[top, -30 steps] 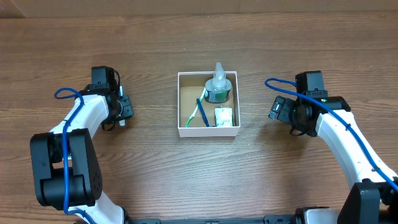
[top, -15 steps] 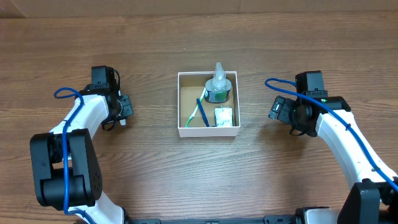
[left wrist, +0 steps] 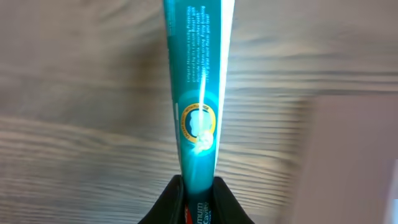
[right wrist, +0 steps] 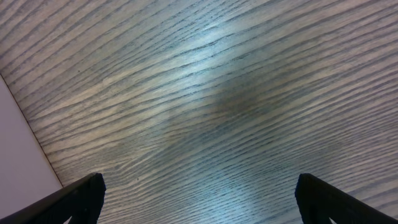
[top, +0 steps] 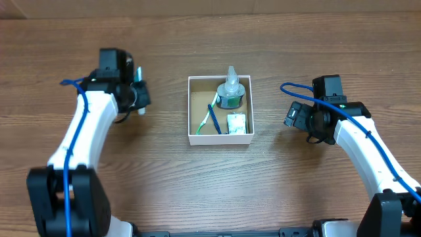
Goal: Pack container
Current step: 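Carry the toothpaste tube with the left gripper into the box and release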
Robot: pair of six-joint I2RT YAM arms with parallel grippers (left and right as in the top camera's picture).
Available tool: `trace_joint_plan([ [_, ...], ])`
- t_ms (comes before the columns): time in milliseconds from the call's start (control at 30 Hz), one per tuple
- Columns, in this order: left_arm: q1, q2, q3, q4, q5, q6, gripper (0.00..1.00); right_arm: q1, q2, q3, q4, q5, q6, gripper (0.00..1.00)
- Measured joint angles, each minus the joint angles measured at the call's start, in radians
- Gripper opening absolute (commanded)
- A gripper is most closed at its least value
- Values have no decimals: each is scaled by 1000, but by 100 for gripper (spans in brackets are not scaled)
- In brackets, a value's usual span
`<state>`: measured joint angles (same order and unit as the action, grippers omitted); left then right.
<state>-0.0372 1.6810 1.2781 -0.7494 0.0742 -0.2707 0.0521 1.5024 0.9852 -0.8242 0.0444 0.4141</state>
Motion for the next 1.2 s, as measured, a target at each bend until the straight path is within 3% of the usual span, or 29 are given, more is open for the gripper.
trace_joint_plan([
  [167,-222,-162,28,9,10,-107,11,0,0,0,0,0,0,100],
  [333,-367,-171,31,12,-2,-201,12,0,0,0,0,0,0,100],
  [400,-419,-157,31,12,-27,-229,18,0,0,0,0,0,0,100],
  [433,-442,-148,31,13,-39,-237,32,0,0,0,0,1,0,100],
  [533,-485,-114,31,38,-64,-257,100,0,0,0,0,0,0,100],
  [767,-469,-108,43,40,-91,-265,100,0,0,0,1,0,0,100],
  [1067,-204,-115,101,-97,-256,-243,100,0,0,0,1,0,0,100],
  [1200,-150,-115,101,-106,-285,-243,100,0,0,0,1,0,0,100],
])
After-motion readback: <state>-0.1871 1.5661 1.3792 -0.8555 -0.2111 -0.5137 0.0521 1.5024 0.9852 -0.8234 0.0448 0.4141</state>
